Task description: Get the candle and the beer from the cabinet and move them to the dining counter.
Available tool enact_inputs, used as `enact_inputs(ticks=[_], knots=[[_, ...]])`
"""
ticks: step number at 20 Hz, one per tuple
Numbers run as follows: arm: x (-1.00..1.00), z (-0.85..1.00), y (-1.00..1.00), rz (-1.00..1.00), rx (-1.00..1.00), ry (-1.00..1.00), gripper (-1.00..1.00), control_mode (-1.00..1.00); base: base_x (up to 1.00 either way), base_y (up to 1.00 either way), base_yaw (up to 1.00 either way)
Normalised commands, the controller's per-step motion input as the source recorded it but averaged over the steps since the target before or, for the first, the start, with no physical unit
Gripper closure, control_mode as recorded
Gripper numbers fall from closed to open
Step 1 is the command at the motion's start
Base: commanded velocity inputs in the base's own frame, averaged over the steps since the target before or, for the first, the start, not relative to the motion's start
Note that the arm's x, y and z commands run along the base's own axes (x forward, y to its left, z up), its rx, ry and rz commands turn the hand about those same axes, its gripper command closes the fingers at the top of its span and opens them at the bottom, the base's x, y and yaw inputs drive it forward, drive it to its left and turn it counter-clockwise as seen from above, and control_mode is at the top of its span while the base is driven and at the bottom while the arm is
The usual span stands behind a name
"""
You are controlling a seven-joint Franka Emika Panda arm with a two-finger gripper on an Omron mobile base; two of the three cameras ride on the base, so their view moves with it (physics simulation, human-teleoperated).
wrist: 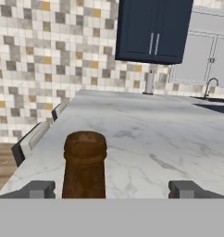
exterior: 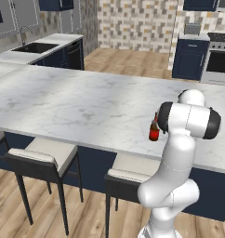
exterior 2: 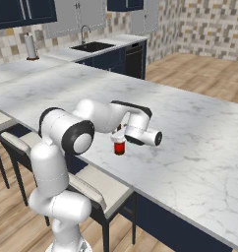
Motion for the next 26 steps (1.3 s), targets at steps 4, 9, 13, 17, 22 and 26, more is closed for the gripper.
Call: enact_inputs(ticks=[4, 9, 13, 17, 22, 26], knots=[[-0.07, 0.27, 0.0, 0.0, 0.0, 0.0, -1.0, -1.0, 0.0, 0.0, 0.0], [-0.14, 0.35, 0.0, 0.0, 0.0, 0.0, -1.0, -1.0, 0.0, 0.0, 0.0], [-0.24, 0.36, 0.01, 0.0, 0.0, 0.0, -1.0, -1.0, 0.0, 0.0, 0.0], [-0.32, 0.49, 0.04, 0.0, 0.0, 0.0, -1.0, -1.0, 0.0, 0.0, 0.0], [-0.38, 0.61, 0.14, 0.0, 0.0, 0.0, -1.0, -1.0, 0.0, 0.0, 0.0], [-0.45, 0.71, 0.15, -0.01, 0.0, 0.0, -1.0, -1.0, 0.0, 0.0, 0.0]])
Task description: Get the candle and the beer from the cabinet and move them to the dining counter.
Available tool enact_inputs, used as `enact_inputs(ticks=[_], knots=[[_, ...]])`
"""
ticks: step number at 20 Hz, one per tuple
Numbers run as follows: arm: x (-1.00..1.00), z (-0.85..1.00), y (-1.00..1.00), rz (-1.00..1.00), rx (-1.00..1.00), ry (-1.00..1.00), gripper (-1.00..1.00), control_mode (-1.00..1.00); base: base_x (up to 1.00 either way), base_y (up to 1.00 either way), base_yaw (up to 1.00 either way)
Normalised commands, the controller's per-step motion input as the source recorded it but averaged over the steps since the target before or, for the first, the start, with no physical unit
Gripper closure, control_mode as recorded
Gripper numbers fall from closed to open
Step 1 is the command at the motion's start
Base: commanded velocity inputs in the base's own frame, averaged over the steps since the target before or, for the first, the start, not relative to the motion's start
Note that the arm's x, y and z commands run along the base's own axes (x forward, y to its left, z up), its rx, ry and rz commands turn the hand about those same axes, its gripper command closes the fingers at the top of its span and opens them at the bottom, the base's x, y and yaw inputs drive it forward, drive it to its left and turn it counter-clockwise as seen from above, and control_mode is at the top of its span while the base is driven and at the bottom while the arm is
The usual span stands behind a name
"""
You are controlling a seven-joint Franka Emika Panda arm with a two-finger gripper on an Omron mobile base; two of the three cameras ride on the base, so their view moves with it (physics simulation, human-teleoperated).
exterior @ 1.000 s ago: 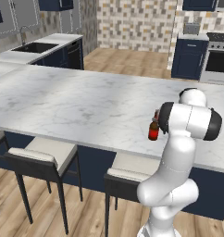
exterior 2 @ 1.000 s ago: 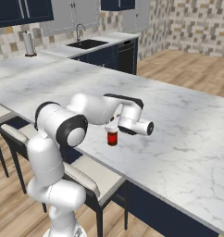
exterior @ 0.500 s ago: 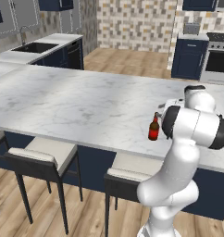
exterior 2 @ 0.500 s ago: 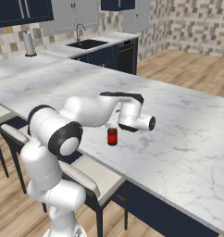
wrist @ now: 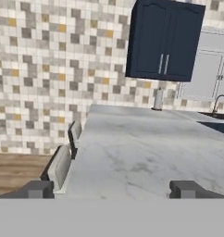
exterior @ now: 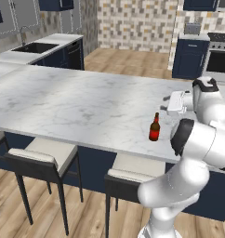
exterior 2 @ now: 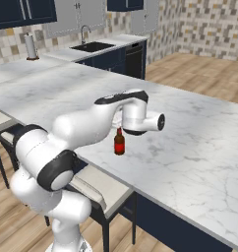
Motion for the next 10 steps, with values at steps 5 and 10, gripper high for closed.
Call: enact_inputs(ticks=[5, 10], knots=[[-0.5, 0.8, 0.15, -0.04, 0.0, 0.0, -1.0, -1.0, 0.0, 0.0, 0.0], [-0.58, 0.74, 0.23, -0.1, 0.0, 0.0, -1.0, -1.0, 0.0, 0.0, 0.0]])
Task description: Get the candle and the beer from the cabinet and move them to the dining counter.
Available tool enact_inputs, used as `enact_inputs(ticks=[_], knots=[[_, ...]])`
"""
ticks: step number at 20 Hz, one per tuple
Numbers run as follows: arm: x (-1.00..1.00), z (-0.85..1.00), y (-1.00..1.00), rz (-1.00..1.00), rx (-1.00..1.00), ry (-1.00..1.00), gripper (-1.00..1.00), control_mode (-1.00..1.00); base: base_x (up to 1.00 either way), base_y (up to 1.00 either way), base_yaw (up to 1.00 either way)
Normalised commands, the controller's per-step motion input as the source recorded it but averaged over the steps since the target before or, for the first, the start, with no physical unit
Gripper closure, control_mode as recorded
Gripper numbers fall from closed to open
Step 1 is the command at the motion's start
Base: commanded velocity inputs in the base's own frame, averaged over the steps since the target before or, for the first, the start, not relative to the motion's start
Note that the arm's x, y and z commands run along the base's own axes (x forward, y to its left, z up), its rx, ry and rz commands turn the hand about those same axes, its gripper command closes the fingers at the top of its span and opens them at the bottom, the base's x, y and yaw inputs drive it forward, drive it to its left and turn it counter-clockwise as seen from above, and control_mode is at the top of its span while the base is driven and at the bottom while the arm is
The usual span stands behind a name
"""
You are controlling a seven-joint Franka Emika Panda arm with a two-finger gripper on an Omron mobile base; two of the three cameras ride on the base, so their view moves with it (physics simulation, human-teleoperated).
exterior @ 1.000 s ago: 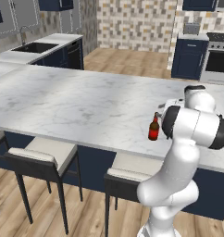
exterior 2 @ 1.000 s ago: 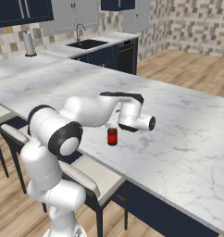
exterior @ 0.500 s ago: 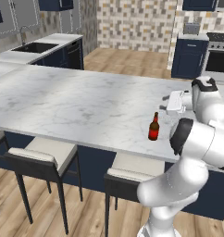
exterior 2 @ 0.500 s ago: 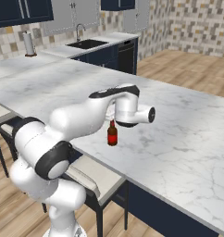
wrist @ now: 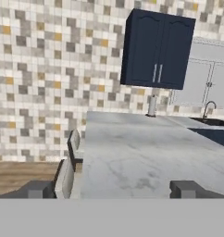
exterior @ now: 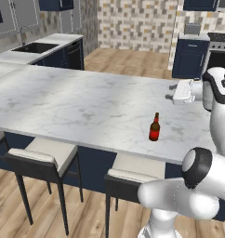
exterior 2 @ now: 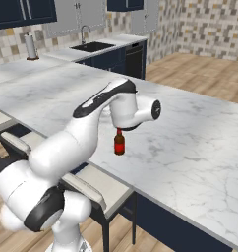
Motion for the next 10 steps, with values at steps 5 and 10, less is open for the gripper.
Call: enact_inputs(ticks=[5, 10], knots=[[-0.74, 0.53, 0.26, -0.17, 0.0, 0.02, -1.0, -1.0, 0.0, 0.0, 0.0], [-0.83, 0.29, 0.3, -0.24, 0.0, 0.05, -1.0, -1.0, 0.0, 0.0, 0.0]])
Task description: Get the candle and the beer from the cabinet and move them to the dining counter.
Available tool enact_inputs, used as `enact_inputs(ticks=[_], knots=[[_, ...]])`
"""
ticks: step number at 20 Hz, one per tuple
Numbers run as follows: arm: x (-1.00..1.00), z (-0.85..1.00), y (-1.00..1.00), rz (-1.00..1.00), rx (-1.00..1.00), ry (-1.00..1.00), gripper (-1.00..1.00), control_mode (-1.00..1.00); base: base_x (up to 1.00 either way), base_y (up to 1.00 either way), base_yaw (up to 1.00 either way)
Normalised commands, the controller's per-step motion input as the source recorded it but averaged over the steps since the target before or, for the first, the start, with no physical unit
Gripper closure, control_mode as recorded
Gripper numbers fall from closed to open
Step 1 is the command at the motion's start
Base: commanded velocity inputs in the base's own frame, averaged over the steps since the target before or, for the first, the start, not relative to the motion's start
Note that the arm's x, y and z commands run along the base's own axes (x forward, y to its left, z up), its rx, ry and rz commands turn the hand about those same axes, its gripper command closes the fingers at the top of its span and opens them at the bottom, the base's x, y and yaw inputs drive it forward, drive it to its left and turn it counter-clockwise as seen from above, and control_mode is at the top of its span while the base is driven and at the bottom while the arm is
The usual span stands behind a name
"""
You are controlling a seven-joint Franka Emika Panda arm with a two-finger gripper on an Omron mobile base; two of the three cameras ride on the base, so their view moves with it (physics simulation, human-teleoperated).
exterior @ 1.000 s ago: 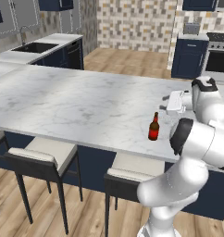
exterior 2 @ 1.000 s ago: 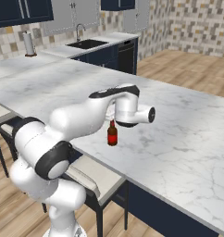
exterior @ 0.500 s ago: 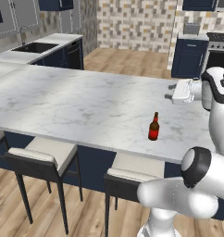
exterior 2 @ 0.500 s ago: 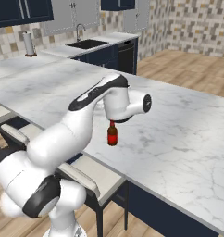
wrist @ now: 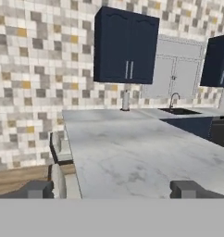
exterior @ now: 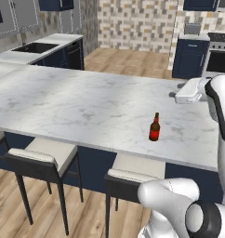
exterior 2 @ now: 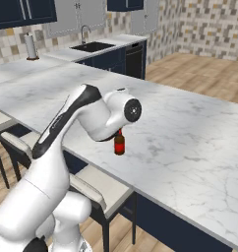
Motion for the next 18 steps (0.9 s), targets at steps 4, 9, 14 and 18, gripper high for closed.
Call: enact_inputs(ticks=[4, 9, 14, 18], knots=[[-0.83, 0.26, 0.27, -0.27, 0.0, 0.1, -1.0, -1.0, 0.0, 0.0, 0.0], [-0.76, 0.3, 0.2, -0.3, 0.0, 0.15, -1.0, -1.0, 0.0, 0.0, 0.0], [-0.64, 0.34, 0.11, -0.31, 0.0, 0.21, -1.0, -1.0, 0.0, 0.0, 0.0], [-0.61, 0.1, 0.09, -0.3, -0.01, 0.21, -1.0, -1.0, 0.0, 0.0, 0.0]])
